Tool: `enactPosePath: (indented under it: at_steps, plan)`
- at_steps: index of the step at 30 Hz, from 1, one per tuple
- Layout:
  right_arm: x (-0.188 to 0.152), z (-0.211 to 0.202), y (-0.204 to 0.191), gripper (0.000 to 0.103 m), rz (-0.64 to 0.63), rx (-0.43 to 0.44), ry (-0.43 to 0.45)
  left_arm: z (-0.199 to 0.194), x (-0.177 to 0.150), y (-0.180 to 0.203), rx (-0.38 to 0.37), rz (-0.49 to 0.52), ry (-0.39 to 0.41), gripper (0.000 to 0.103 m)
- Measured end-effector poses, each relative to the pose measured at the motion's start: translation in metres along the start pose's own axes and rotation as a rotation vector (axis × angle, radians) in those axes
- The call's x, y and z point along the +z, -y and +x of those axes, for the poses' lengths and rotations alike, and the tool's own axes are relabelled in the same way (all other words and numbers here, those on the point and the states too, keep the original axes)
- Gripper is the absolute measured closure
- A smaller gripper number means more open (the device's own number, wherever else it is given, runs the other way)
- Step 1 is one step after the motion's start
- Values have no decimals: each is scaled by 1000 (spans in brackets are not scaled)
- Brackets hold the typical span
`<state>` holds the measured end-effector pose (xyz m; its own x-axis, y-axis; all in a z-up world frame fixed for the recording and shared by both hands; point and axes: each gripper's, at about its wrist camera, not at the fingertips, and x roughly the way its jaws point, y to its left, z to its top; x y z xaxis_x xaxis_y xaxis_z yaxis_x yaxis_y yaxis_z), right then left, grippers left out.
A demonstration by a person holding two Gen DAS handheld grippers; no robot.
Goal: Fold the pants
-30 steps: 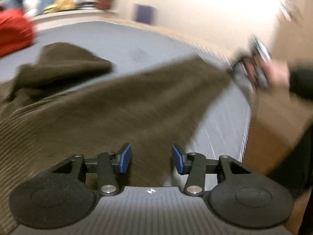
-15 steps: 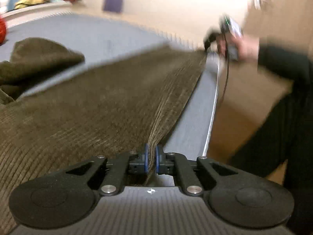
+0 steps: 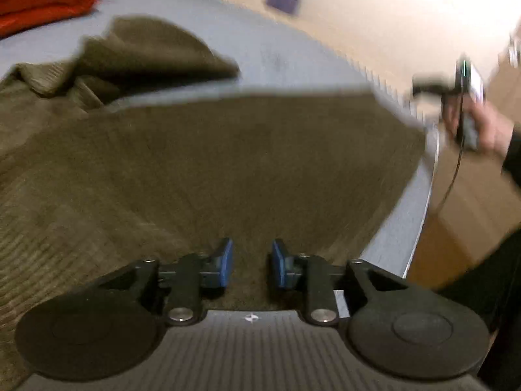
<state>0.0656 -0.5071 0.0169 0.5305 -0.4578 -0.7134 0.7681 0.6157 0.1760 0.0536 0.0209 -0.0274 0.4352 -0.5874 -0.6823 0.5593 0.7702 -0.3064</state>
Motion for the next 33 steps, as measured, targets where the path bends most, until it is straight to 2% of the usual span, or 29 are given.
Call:
enactPosePath:
  at_steps: [3,5,7,10,12,14,16,18,20,23,25,28,31,33]
  plan:
    - [-5,-8,-10,23,21,14,4,-25,0,-19,128,-85,106,71]
    - [-11,-19,-29,23,-39,50,28,-40,-1,-36,276,-181,138,71]
    - [-21,-35,-55,23,-123,120,56,-57,0,-53,382,-298,174,71]
    - [-49,-68,-106,23,-292,261,96,-97,-9,-84,494,-473,245,71]
    - [-70,-95,-140,23,-422,372,118,-120,-13,-103,521,-535,241,70]
    - [-90,-128,-169,24,-532,493,134,-132,-9,-116,527,-520,173,70]
    - [-111,-166,-190,25,-614,634,142,-150,-2,-127,575,-487,128,70]
    - [-134,-205,-208,26,-708,767,141,-165,3,-139,569,-471,122,67]
    - [-158,-236,-220,27,-815,859,142,-182,-2,-151,536,-459,120,53]
    - [-200,-266,-235,30,-992,957,120,-185,-23,-177,494,-492,62,48]
    - [-227,-278,-243,30,-1114,998,99,-183,-38,-192,446,-535,-13,48]
    - [-271,-280,-250,30,-1287,1022,42,-173,-45,-201,410,-556,-63,45]
    - [-305,-277,-248,30,-1420,1049,-56,-157,-51,-195,373,-518,-113,35]
    - [-322,-274,-239,30,-1497,1071,-101,-145,-54,-192,389,-486,-163,36]
